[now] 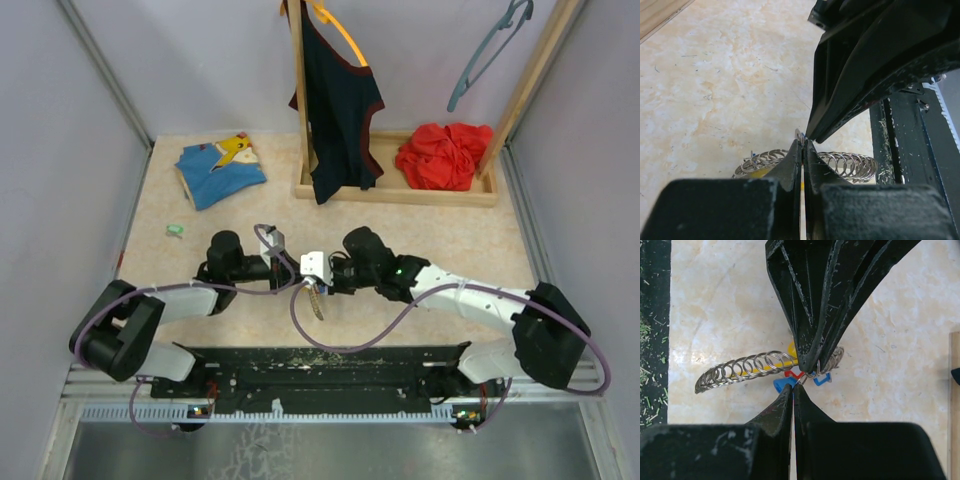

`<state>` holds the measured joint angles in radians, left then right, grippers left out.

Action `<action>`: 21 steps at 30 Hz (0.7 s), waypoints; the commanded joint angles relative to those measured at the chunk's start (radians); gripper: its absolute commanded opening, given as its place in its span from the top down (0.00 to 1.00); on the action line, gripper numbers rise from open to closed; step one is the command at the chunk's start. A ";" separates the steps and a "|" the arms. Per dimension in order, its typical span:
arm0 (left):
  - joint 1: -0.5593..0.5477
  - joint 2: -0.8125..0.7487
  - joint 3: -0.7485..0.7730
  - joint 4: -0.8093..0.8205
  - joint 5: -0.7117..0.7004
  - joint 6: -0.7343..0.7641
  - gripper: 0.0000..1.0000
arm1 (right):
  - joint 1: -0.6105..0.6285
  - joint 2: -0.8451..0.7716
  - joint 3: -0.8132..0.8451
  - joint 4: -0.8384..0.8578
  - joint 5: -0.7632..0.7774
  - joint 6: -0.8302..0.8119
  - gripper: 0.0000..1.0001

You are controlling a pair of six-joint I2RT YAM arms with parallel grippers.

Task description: Put the keys on the keyring

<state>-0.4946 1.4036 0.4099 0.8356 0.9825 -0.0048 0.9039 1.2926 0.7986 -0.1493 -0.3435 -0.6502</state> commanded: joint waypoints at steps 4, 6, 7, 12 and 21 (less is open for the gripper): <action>0.004 -0.046 -0.052 0.247 -0.061 -0.106 1.00 | 0.016 0.066 0.009 0.073 -0.046 0.024 1.00; 0.002 -0.055 -0.057 0.251 -0.066 -0.107 1.00 | 0.015 0.070 0.007 0.089 -0.052 0.027 1.00; 0.001 -0.056 -0.059 0.252 -0.069 -0.107 1.00 | 0.015 0.070 0.007 0.099 -0.051 0.031 1.00; 0.002 -0.055 -0.068 0.252 -0.093 -0.089 1.00 | 0.012 0.060 0.002 0.101 0.022 0.035 1.00; 0.007 -0.075 -0.071 0.181 -0.161 -0.033 0.63 | -0.041 -0.002 -0.002 0.098 0.063 0.086 1.00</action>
<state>-0.4927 1.3682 0.3424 0.9920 0.8680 -0.0662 0.8898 1.3434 0.7910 -0.0616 -0.3065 -0.6006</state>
